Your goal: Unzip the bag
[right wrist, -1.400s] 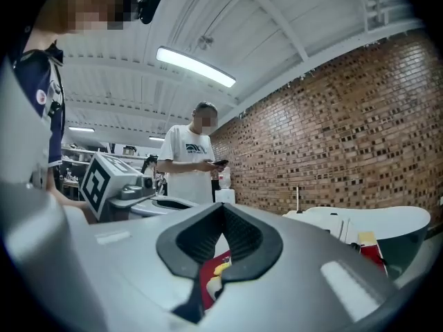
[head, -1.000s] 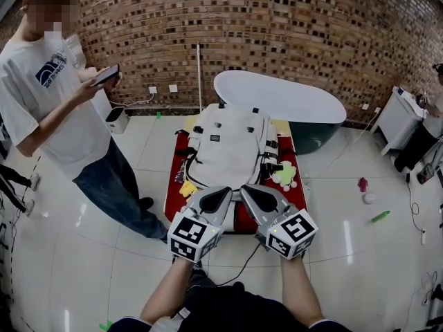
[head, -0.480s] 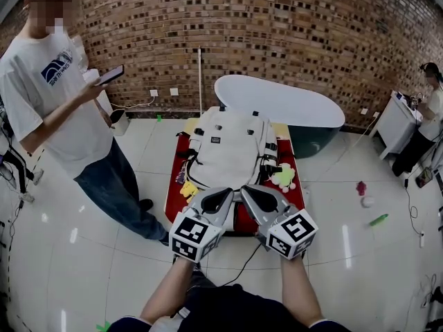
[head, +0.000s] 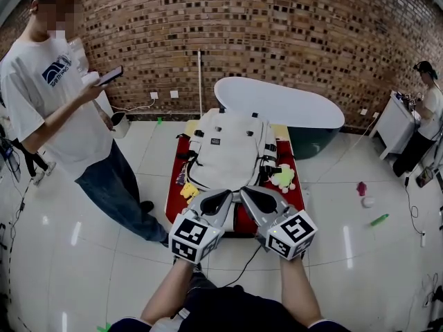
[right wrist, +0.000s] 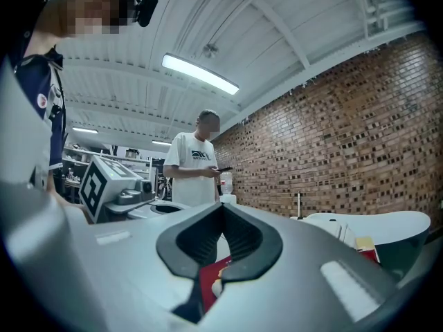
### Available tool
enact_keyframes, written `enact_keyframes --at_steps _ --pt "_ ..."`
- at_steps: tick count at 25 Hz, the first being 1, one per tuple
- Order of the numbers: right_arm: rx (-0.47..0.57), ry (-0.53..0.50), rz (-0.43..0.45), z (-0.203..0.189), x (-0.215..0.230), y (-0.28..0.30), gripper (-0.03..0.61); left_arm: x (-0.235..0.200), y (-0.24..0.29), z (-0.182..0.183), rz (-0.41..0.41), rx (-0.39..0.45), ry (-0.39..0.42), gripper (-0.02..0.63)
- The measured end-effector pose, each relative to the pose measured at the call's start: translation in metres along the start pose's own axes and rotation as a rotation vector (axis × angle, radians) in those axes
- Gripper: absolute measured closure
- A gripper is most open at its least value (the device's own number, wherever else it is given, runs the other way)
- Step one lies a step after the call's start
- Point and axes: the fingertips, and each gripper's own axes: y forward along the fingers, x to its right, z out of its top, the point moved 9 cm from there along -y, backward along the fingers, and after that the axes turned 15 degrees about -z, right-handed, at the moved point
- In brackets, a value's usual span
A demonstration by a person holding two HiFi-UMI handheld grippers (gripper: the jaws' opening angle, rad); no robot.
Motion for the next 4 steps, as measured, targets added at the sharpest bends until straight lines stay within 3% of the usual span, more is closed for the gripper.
enact_keyframes --at_steps 4 --pt "0.002 0.0 0.004 0.0018 -0.0015 -0.0007 0.574 0.0003 -0.0011 0.0003 0.0 -0.001 0.001 0.611"
